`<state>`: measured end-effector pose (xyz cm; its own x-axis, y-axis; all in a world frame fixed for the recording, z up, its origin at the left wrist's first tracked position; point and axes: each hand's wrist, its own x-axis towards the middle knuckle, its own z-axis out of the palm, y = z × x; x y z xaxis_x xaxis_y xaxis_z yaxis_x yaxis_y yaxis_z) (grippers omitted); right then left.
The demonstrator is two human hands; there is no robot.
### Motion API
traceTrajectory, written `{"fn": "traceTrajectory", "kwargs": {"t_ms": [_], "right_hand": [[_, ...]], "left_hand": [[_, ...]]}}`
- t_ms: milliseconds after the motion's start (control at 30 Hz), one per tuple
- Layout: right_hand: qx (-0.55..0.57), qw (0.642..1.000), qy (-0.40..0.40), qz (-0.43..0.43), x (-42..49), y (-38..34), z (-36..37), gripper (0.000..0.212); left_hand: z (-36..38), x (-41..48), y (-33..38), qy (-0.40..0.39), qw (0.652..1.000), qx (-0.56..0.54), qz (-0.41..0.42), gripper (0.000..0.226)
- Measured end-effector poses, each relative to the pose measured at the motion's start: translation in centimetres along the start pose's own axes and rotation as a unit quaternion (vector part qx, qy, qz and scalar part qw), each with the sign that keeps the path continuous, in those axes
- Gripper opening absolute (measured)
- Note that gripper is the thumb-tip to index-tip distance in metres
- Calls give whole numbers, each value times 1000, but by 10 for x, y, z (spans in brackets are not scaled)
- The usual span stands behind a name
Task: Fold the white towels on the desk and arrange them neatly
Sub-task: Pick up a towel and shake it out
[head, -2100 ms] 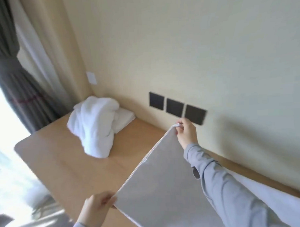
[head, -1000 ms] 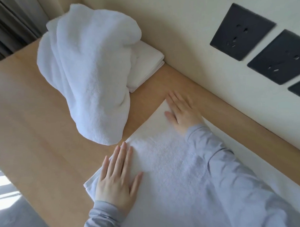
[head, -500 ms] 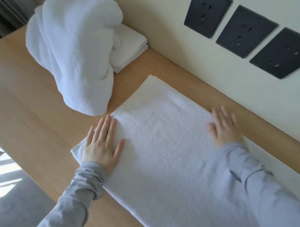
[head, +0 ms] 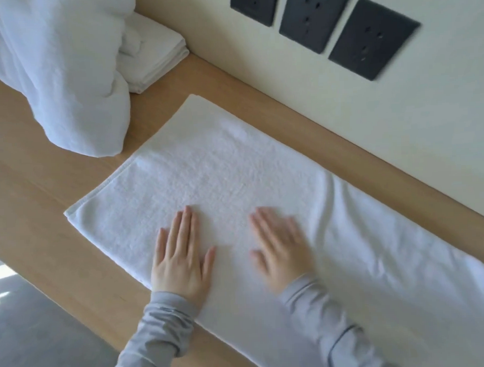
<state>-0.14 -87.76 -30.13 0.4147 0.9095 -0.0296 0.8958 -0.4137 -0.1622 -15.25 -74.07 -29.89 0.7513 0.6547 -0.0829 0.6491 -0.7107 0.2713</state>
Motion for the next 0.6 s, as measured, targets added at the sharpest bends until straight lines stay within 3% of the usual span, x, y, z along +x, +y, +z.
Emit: {"fn": "traceTrajectory", "kwargs": {"t_ms": [167, 233, 300, 367, 433, 533, 600], "right_hand": [[-56, 971, -5, 232, -36, 157, -29, 70], [-51, 957, -10, 284, -41, 180, -34, 79], [-46, 951, 30, 304, -37, 167, -34, 73], [-9, 955, 80, 285, -34, 127, -31, 59], [22, 972, 110, 208, -39, 73, -19, 52], [2, 995, 53, 90, -65, 24, -6, 49], [-2, 998, 20, 67, -85, 49, -11, 52]], "left_hand": [[5, 0, 6, -4, 1000, 28, -7, 76], [4, 0, 7, -6, 999, 36, -18, 76], [3, -1, 18, -1, 999, 15, -44, 72], [5, -7, 47, 5, 999, -21, -39, 69], [14, -21, 90, 1, 999, -45, 16, 69], [34, -43, 135, -24, 998, -38, 54, 71], [41, -48, 140, -17, 998, -10, 57, 71]]}}
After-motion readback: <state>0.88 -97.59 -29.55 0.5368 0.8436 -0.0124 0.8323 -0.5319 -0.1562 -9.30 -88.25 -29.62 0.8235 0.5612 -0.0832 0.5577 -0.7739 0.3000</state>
